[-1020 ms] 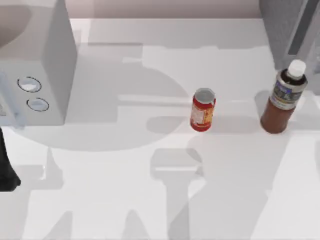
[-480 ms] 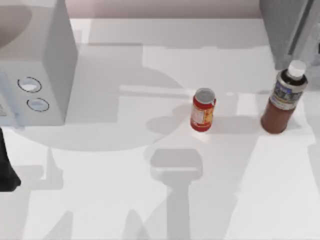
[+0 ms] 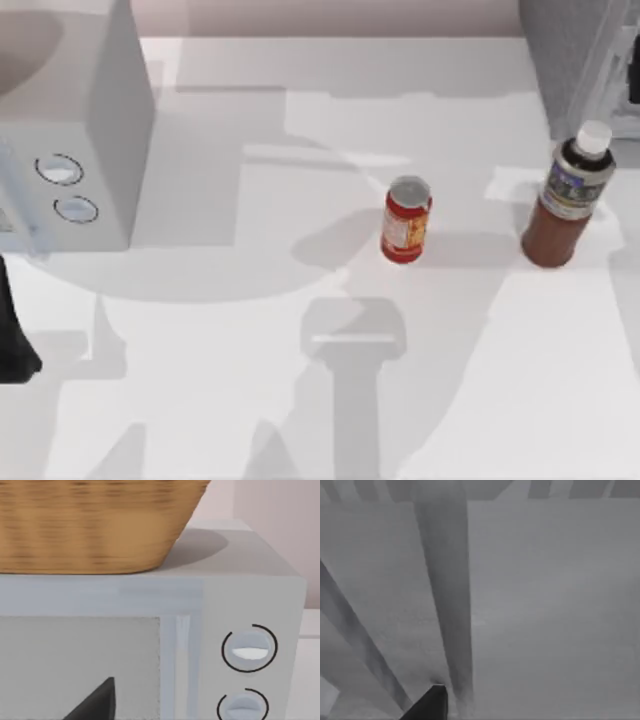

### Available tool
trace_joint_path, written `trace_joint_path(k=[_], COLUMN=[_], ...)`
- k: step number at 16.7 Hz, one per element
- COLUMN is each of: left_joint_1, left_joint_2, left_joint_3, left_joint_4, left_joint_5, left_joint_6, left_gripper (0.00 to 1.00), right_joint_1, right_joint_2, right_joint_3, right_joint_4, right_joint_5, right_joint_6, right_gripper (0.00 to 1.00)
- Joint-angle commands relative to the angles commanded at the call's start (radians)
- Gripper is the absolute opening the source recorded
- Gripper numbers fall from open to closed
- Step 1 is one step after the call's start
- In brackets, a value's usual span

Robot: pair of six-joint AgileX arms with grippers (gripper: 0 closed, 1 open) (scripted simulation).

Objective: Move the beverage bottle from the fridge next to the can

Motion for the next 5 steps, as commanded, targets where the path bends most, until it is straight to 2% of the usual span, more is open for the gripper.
trace_joint_path(k=[5], left_joint_1=[0.000], left_joint_2=[0.000], left_joint_3=[0.000], left_joint_4=[0.000], left_joint_5=[0.000], left_joint_6=[0.000], left_gripper=[1.00], right_joint_1=[0.000], right_joint_2=[0.102], right_joint_3=[0.122], right_joint_4=[-0.029], right_joint_5=[0.002], right_joint_6=[0.003], right_gripper=[1.00])
